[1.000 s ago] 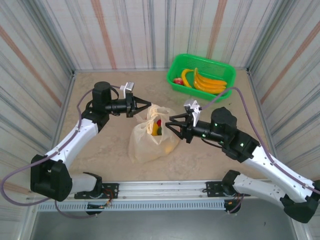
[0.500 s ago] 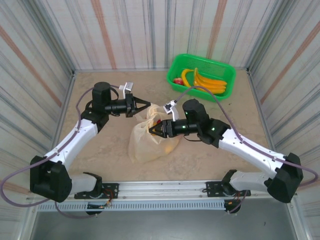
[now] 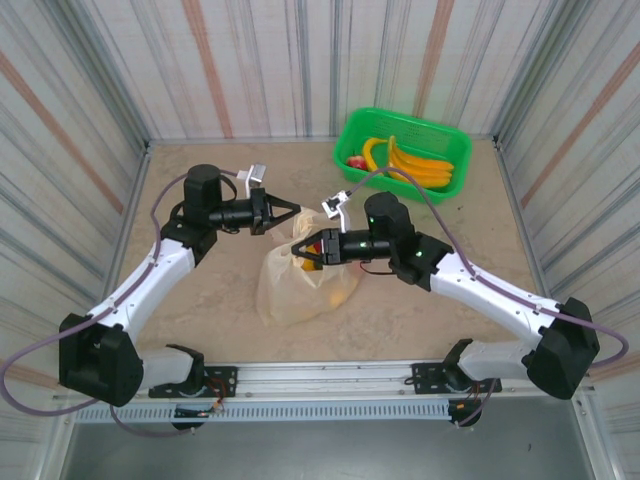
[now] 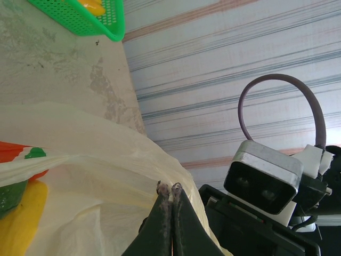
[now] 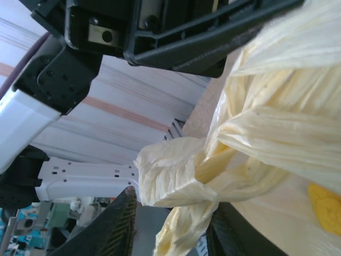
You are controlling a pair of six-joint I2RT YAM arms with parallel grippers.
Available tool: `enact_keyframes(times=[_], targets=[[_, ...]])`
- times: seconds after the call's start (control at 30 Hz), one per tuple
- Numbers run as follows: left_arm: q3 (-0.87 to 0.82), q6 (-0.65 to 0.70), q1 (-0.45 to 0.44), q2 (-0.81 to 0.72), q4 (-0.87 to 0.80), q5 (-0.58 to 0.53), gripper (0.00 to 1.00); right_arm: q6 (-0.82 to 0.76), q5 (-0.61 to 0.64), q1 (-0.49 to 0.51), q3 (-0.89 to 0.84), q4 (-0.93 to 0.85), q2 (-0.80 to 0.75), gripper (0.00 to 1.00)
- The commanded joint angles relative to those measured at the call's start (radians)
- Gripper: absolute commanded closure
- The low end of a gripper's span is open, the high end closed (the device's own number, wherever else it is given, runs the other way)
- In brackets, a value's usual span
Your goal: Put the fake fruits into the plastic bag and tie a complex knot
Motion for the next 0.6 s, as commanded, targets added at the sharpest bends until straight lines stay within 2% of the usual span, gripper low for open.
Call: enact_keyframes(times=[0.0,0.1,0.27,0.4,0.57], targets=[[-0.008,0.029,0.004,-0.042,-0.015,-0.005,1.00,0.020,-0.020,-0.006,0.011,0.033,0.021,0.70],[0.003,0.050,0.004,-0.053,-0.043,-0.019,1.00,0.013,-0.023,-0.007,-0.001,0.017,0.024,0.78],[0.018,0.110,0.004,-0.072,-0.106,-0.047,1.00,-0.012,-0.016,-0.020,-0.043,-0.029,-0.017,1.00],[0.052,0.266,0.009,-0.126,-0.275,-0.173,1.00,-0.050,-0.004,-0.063,-0.095,-0.102,-0.094,1.00],[0.042,0.352,0.026,-0.215,-0.329,-0.322,1.00,-0.099,0.012,-0.115,-0.151,-0.209,-0.189,1.00]])
